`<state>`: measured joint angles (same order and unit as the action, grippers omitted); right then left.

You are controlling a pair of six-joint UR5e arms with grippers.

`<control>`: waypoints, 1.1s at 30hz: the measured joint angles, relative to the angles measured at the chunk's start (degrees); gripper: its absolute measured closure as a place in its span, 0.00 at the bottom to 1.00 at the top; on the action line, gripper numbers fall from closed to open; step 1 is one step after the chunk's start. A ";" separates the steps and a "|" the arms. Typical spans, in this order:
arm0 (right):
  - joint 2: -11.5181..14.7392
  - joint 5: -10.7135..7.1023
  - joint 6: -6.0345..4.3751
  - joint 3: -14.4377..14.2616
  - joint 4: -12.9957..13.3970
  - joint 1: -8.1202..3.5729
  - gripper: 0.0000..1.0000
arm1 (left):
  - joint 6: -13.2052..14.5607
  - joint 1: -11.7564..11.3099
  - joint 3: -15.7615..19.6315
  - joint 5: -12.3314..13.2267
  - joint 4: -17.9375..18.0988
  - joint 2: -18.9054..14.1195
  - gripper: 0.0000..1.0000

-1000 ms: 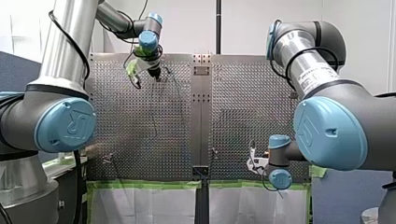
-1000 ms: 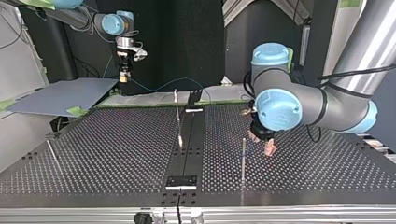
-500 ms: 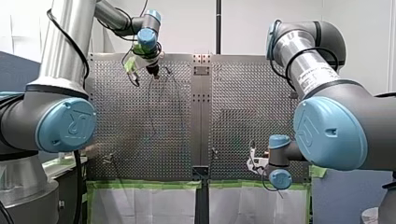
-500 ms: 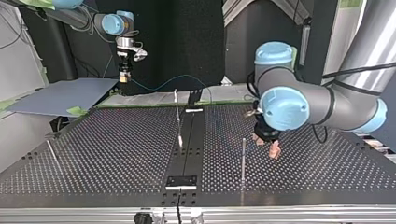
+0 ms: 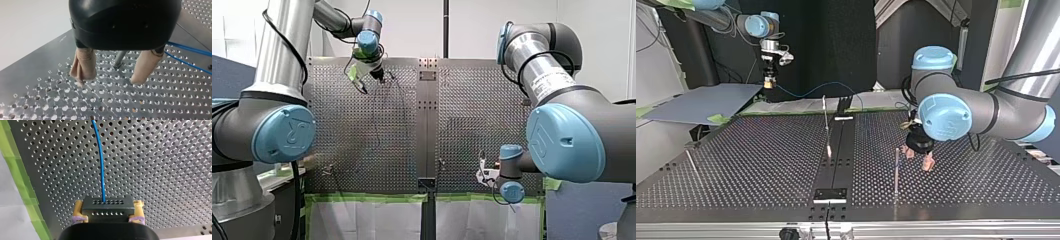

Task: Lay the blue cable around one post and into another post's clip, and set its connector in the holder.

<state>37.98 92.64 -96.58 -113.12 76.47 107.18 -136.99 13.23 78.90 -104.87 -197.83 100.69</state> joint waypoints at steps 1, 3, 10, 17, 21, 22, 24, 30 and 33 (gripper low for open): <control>0.00 0.00 0.02 0.01 0.00 0.00 1.00 | -0.37 0.00 0.00 -0.05 -0.16 0.00 0.00; -0.02 0.00 0.04 0.02 -0.02 0.00 1.00 | -0.93 -0.01 0.00 -0.24 -0.61 -0.10 0.00; -0.06 -0.02 0.06 -0.02 0.00 -0.01 1.00 | -1.19 -0.79 -0.01 -1.99 -0.51 -0.50 0.00; -0.12 -0.09 0.06 -0.02 0.07 0.02 1.00 | -1.24 -2.17 -1.63 -5.26 0.24 -0.52 0.00; -0.19 -0.12 0.06 -0.01 0.10 0.07 1.00 | -0.93 -2.62 -3.70 -6.44 0.31 -0.48 0.00; -0.20 -0.13 0.06 -0.02 0.11 0.07 1.00 | -0.87 -2.71 -4.22 -6.55 0.31 -0.48 0.00; -0.20 -0.13 0.06 -0.02 0.15 0.08 1.00 | -0.78 -2.91 -5.45 -6.73 0.28 -0.48 0.00; -0.22 -0.17 0.04 0.02 0.38 0.09 1.00 | -0.11 -3.35 -7.20 -6.89 0.27 -0.34 0.00; -0.22 -0.17 0.00 0.01 0.50 0.09 1.00 | 0.24 -3.51 -7.53 -6.84 0.33 0.04 0.00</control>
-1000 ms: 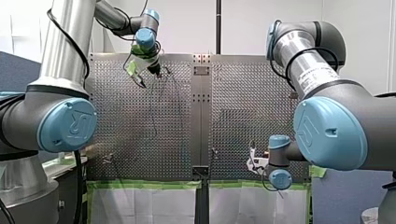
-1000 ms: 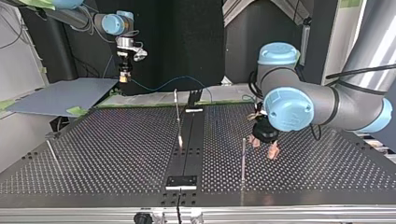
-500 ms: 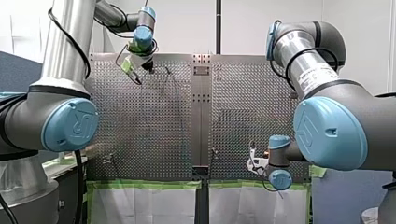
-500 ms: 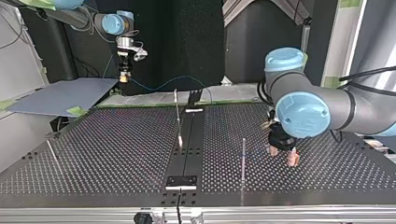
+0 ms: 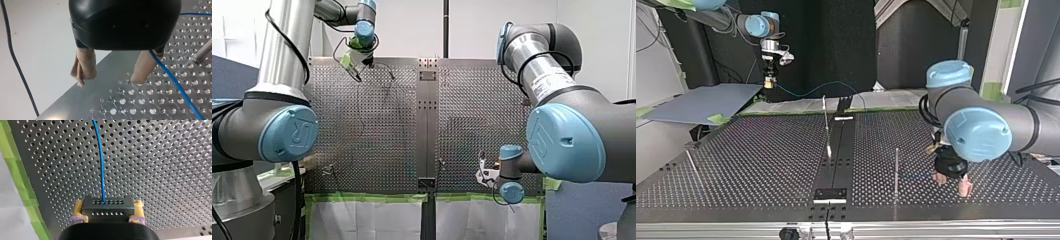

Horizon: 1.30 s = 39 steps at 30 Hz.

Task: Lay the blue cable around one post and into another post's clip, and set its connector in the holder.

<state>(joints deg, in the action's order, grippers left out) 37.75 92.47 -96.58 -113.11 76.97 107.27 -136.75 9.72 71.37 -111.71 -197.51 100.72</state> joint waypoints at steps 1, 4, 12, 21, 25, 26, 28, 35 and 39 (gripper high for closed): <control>-0.01 0.00 -0.01 0.00 0.03 0.00 1.00 | 0.17 -0.04 -0.25 0.02 -0.03 0.27 0.00; -0.06 0.00 -0.02 0.01 0.09 0.00 1.00 | 0.67 -0.05 -1.47 0.47 -0.59 1.71 0.00; -0.07 -0.03 -0.03 0.01 0.12 0.00 1.00 | 0.90 0.19 -2.54 2.74 -0.34 5.73 0.00; -0.21 -0.05 0.04 0.01 0.12 0.00 1.00 | -0.88 0.55 -2.51 2.62 -0.70 7.41 0.00; -0.28 -0.04 0.05 0.00 0.12 0.00 1.00 | -3.14 1.03 -2.50 4.51 -1.32 7.64 0.00; -0.30 -0.05 0.05 0.00 0.12 0.00 1.00 | -3.89 1.07 -2.49 5.24 -1.45 7.65 0.00; -0.31 -0.06 0.05 0.00 0.12 0.00 1.00 | -4.98 1.11 -2.48 6.11 -1.54 7.66 0.00; -0.34 -0.08 -0.03 0.01 -0.03 0.00 1.00 | -7.96 1.19 -2.48 8.06 -1.70 7.68 0.00; -0.35 -0.08 -0.03 0.02 -0.05 0.00 1.00 | -8.54 1.20 -2.47 8.94 -2.15 7.68 0.00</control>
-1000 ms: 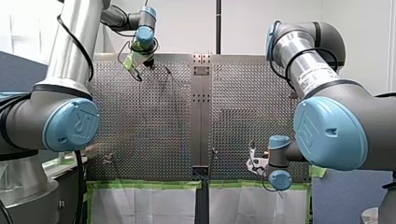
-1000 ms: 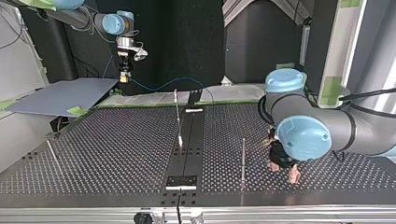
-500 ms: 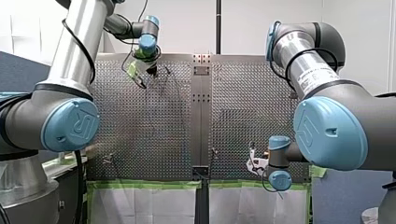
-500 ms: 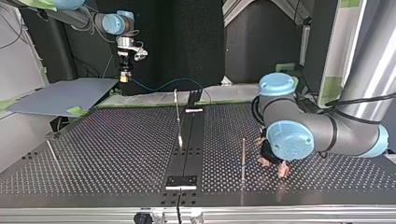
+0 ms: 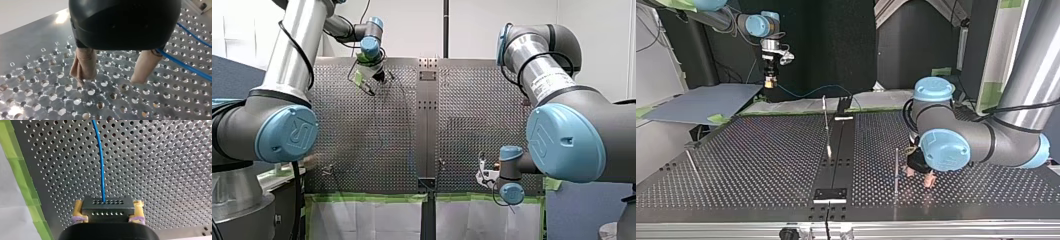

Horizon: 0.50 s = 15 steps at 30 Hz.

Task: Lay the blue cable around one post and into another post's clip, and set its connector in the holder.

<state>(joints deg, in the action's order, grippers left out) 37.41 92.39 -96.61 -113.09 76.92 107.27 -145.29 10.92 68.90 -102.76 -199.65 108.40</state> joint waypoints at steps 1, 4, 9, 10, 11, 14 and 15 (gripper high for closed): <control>-0.01 0.01 0.00 -0.01 0.00 0.00 1.00 | -0.05 0.01 0.00 0.11 -0.15 0.00 0.00; -0.01 0.02 0.00 0.00 0.00 0.00 1.00 | -0.01 0.17 0.00 0.38 -0.94 -0.02 0.00; -0.07 0.01 0.00 0.00 0.05 0.00 1.00 | 0.27 0.60 0.00 0.96 -2.21 -0.06 0.00; -0.07 0.01 0.00 0.00 0.07 0.00 1.00 | 0.32 0.70 0.00 1.19 -2.28 -0.07 0.00; -0.08 0.01 -0.03 -0.01 0.08 0.00 1.00 | 0.35 0.85 -0.01 1.56 -2.34 -0.07 0.00; -0.08 0.01 -0.07 -0.01 0.10 0.00 1.00 | 0.42 1.14 0.00 2.56 -2.44 -0.12 0.00; -0.08 0.01 -0.07 -0.01 0.11 0.00 1.00 | 0.47 1.26 0.00 2.89 -2.49 -0.12 0.00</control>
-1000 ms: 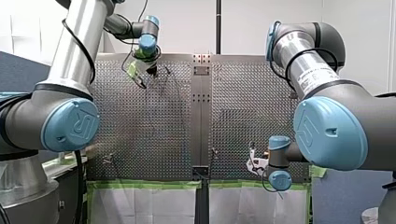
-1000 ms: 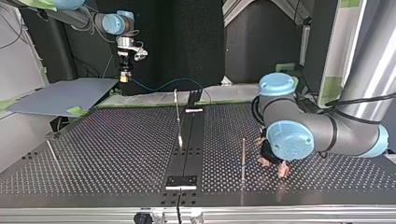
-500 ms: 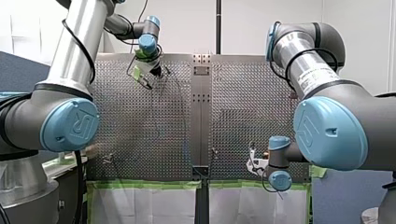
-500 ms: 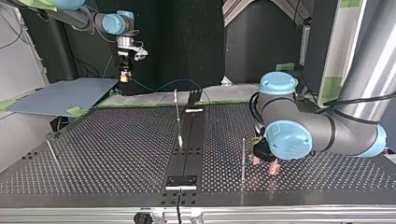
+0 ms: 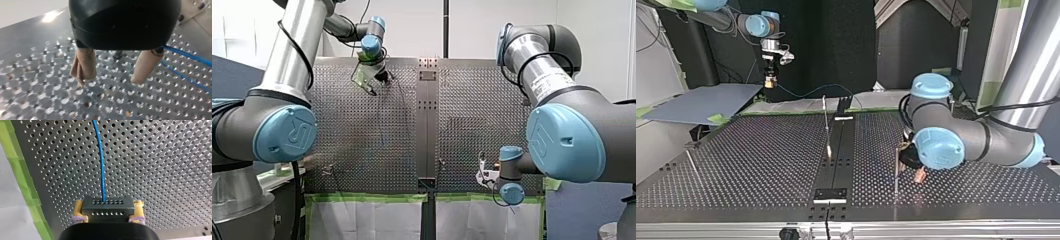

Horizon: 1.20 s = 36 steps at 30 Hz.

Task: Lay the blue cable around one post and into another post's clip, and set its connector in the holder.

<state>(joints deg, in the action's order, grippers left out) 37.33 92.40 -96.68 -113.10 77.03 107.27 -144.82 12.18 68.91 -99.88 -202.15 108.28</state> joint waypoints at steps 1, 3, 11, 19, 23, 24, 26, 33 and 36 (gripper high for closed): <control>0.00 0.00 0.00 0.01 0.02 0.00 1.00 | 0.03 0.09 0.00 0.19 -0.04 0.00 0.00; -0.01 0.00 -0.01 -0.01 0.01 0.00 1.00 | 0.08 0.23 0.01 0.41 -0.20 -0.03 0.00; -0.01 0.00 -0.02 -0.02 0.05 0.00 1.00 | 0.51 0.40 0.33 0.07 -1.62 -0.49 0.00; -0.02 0.02 -0.02 0.00 0.06 0.00 1.00 | 0.95 0.40 1.36 -0.67 -1.76 -2.12 0.00; -0.02 0.03 0.03 -0.01 0.00 0.00 1.00 | 1.08 0.46 1.42 -0.70 -1.77 -2.82 0.00; -0.01 0.04 0.04 0.00 0.00 0.00 1.00 | 1.10 0.47 1.43 -0.72 -1.78 -2.98 0.00; -0.01 0.04 0.06 0.00 0.00 0.00 1.00 | 1.14 0.47 1.49 -0.75 -1.82 -3.17 0.00; -0.01 0.05 0.07 -0.01 -0.02 0.00 1.00 | 1.73 0.22 3.81 -0.99 -1.82 -3.72 0.00; -0.01 0.04 0.07 -0.03 -0.02 0.00 1.00 | 2.14 0.25 4.56 -1.35 -1.83 -3.89 0.00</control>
<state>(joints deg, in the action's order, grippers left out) 37.32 92.44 -96.61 -113.13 77.00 107.27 -142.69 12.43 73.46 -101.23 -203.97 104.39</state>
